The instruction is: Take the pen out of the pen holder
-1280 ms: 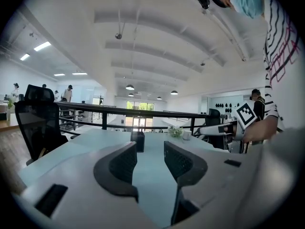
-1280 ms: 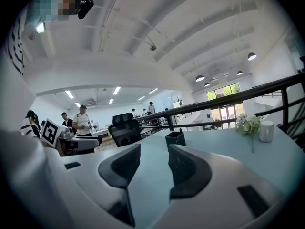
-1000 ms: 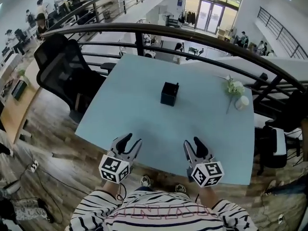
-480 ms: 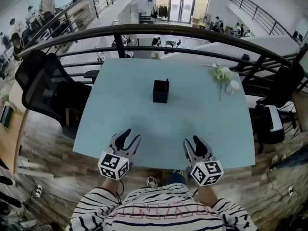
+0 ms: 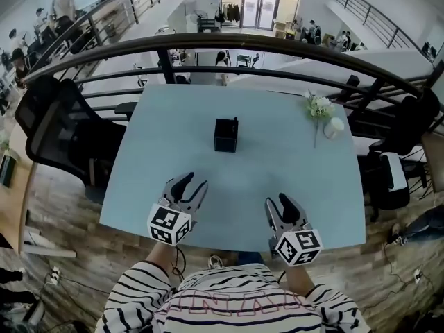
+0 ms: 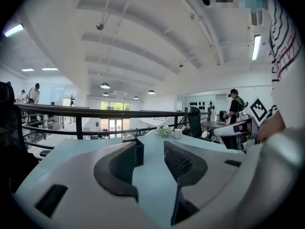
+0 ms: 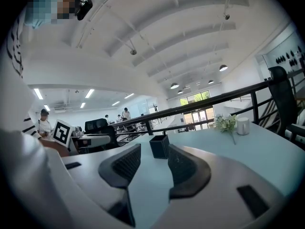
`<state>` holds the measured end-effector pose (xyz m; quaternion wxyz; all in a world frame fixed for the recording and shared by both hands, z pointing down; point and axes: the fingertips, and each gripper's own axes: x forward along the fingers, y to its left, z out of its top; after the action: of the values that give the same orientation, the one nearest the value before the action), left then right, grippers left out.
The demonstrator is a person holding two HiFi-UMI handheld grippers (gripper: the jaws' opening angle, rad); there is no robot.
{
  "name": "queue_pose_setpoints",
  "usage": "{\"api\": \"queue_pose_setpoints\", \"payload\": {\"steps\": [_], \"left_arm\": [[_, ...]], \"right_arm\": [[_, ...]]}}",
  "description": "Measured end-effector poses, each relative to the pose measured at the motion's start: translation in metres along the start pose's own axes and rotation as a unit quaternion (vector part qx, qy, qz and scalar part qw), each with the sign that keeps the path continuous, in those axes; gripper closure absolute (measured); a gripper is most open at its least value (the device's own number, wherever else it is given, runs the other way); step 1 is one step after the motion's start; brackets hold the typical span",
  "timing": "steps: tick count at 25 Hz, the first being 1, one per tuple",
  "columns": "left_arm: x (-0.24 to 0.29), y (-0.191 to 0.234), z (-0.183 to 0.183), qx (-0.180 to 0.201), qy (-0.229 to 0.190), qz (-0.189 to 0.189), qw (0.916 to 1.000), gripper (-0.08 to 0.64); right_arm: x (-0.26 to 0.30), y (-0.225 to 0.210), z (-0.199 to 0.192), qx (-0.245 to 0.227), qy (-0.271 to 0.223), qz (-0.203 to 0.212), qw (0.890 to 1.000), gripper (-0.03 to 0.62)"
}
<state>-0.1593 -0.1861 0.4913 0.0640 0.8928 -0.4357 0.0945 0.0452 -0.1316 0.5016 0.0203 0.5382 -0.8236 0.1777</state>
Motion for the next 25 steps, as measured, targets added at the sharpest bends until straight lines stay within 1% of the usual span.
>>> {"api": "queue_pose_setpoints", "payload": {"steps": [3, 12, 20, 25], "left_arm": [[0.025, 0.001, 0.005, 0.008, 0.001, 0.002, 1.0, 0.403], [0.086, 0.019, 0.025, 0.023, 0.009, -0.003, 0.9997, 0.403], [0.154, 0.036, 0.021, 0.023, 0.019, 0.006, 0.9995, 0.403], [0.193, 0.051, 0.018, 0.021, 0.025, 0.015, 0.9994, 0.403]], "right_arm": [[0.01, -0.015, 0.006, -0.001, 0.0, 0.006, 1.0, 0.405], [0.045, -0.035, 0.025, 0.004, 0.006, 0.015, 1.0, 0.407], [0.064, -0.06, 0.025, 0.003, 0.014, 0.022, 1.0, 0.407], [0.071, -0.075, 0.025, 0.004, 0.009, 0.018, 1.0, 0.408]]}}
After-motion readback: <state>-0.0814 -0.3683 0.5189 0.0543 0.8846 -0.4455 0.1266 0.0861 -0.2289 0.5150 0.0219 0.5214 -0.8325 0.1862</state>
